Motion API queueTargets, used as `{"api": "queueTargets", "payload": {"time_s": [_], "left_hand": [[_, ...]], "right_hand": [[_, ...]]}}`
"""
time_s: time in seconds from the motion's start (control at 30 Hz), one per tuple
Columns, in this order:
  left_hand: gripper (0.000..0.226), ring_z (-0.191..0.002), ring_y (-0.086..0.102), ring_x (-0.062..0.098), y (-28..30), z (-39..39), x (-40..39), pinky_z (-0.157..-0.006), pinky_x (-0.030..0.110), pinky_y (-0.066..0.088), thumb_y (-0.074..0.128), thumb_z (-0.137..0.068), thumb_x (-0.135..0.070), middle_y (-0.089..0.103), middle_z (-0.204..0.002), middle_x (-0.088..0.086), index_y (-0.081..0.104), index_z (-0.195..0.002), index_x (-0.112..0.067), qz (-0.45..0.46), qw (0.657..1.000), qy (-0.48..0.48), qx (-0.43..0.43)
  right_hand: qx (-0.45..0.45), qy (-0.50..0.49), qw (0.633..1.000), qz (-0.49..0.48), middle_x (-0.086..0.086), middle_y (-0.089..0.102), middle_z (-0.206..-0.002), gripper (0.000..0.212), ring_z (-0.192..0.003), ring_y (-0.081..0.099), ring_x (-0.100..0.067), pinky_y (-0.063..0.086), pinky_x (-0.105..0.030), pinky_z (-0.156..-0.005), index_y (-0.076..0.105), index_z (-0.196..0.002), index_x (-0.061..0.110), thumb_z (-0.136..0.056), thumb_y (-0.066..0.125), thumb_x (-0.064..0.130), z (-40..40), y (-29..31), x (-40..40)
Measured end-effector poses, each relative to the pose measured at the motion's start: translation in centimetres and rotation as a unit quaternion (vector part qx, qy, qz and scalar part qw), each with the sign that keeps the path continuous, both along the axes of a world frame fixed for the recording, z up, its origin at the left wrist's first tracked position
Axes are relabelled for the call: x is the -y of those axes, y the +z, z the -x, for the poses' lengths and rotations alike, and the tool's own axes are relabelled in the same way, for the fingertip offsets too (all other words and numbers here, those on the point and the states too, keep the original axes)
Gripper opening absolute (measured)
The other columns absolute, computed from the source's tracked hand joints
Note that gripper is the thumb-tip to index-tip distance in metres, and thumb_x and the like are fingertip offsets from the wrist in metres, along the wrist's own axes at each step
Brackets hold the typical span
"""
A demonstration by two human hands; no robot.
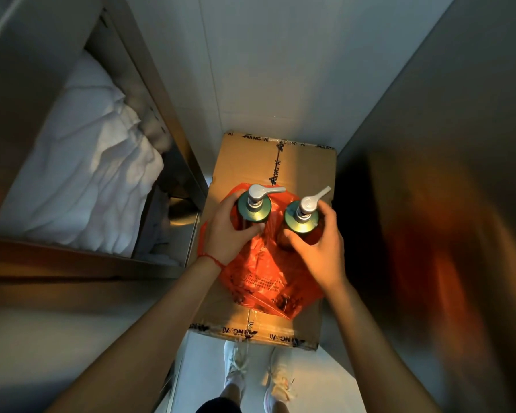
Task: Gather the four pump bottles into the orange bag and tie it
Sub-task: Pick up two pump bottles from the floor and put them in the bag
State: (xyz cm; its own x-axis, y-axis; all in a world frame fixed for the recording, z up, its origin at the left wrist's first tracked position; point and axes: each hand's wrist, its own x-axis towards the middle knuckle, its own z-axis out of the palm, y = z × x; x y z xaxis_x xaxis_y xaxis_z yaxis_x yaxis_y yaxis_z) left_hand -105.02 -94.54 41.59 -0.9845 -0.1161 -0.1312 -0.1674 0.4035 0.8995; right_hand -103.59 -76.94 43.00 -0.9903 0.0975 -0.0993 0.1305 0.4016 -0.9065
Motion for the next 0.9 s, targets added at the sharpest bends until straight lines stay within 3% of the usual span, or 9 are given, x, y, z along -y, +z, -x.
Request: {"api": "queueTargets", "payload": {"time_s": [0.2,0.3,0.37,0.43,0.47,0.63,0.73,0.9], "left_hand": [[0.070,-0.114,0.043,0.010,1.5,-0.7,0.1,-0.093,0.019,0.036,0.078,-0.067,-0.017,0.051,-0.124,-0.002,0.043,-0.128,-0.017,0.002,1.000,-0.002,0.018],[0.067,-0.117,0.044,0.012,2.8,-2.0,0.2,-0.098,0.035,0.039,0.072,-0.064,-0.035,0.049,-0.121,-0.009,0.043,-0.125,-0.029,-0.010,0.999,0.028,0.019],[0.060,-0.117,0.047,0.013,4.0,-3.5,0.3,-0.099,0.041,0.042,0.067,-0.065,-0.045,0.050,-0.120,-0.011,0.041,-0.119,-0.038,-0.026,0.999,0.044,0.011],[0.062,-0.118,0.048,0.017,4.8,-5.3,0.4,-0.097,0.048,0.043,0.061,-0.067,-0.053,0.051,-0.126,-0.002,0.042,-0.123,-0.033,-0.017,0.999,0.044,0.018],[0.065,-0.118,0.047,0.019,5.0,-6.3,0.5,-0.097,0.050,0.043,0.057,-0.069,-0.056,0.051,-0.128,0.001,0.040,-0.127,-0.030,0.007,0.999,0.037,0.018],[0.070,-0.128,0.037,0.024,7.6,-10.4,0.1,-0.107,0.048,0.032,0.036,-0.077,-0.058,0.044,-0.138,0.011,0.038,-0.134,-0.016,0.140,0.990,-0.013,-0.022],[0.067,-0.129,0.039,0.025,8.9,-13.4,-0.5,-0.109,0.039,0.024,0.036,-0.078,-0.051,0.048,-0.137,0.011,0.045,-0.131,-0.011,0.201,0.978,-0.028,-0.057],[0.069,-0.134,0.033,0.024,9.3,-19.5,-2.2,-0.108,0.042,0.024,0.029,-0.079,-0.054,0.042,-0.142,0.008,0.040,-0.135,-0.014,0.257,0.964,-0.035,-0.053]], "right_hand": [[0.005,0.002,1.000,-0.017,0.012,0.047,-0.127,0.073,-0.120,0.045,-0.006,0.030,0.001,-0.093,0.041,-0.130,0.022,-0.068,0.078,0.021,-1.0,0.7,-0.7],[0.015,-0.017,0.999,-0.029,0.004,0.050,-0.131,0.069,-0.122,0.047,-0.012,0.035,-0.018,-0.099,0.040,-0.132,0.020,-0.072,0.075,0.023,-2.3,2.0,-1.0],[0.013,-0.030,0.999,-0.032,0.002,0.051,-0.129,0.064,-0.119,0.048,-0.012,0.034,-0.009,-0.094,0.041,-0.132,0.018,-0.076,0.072,0.021,-3.4,3.3,-1.2],[0.001,-0.038,0.998,-0.050,0.005,0.048,-0.124,0.059,-0.116,0.046,-0.007,0.028,0.005,-0.085,0.042,-0.132,0.016,-0.079,0.068,0.021,-4.6,4.6,-1.4],[-0.005,-0.038,0.997,-0.063,0.004,0.048,-0.125,0.057,-0.116,0.044,-0.005,0.027,0.006,-0.085,0.042,-0.132,0.016,-0.081,0.066,0.022,-5.3,5.2,-1.5],[-0.013,-0.019,0.992,-0.122,-0.006,0.044,-0.141,0.054,-0.129,0.039,-0.015,0.031,-0.024,-0.104,0.038,-0.136,0.016,-0.087,0.058,0.030,-9.4,7.7,-2.0],[-0.019,-0.008,0.991,-0.130,-0.006,0.044,-0.141,0.053,-0.131,0.039,-0.017,0.032,-0.030,-0.108,0.039,-0.136,0.015,-0.087,0.056,0.032,-12.5,8.6,-2.2],[-0.015,0.010,0.987,-0.162,-0.008,0.043,-0.142,0.054,-0.132,0.038,-0.019,0.031,-0.031,-0.108,0.038,-0.136,0.014,-0.088,0.054,0.032,-18.9,9.4,-2.9]]}}
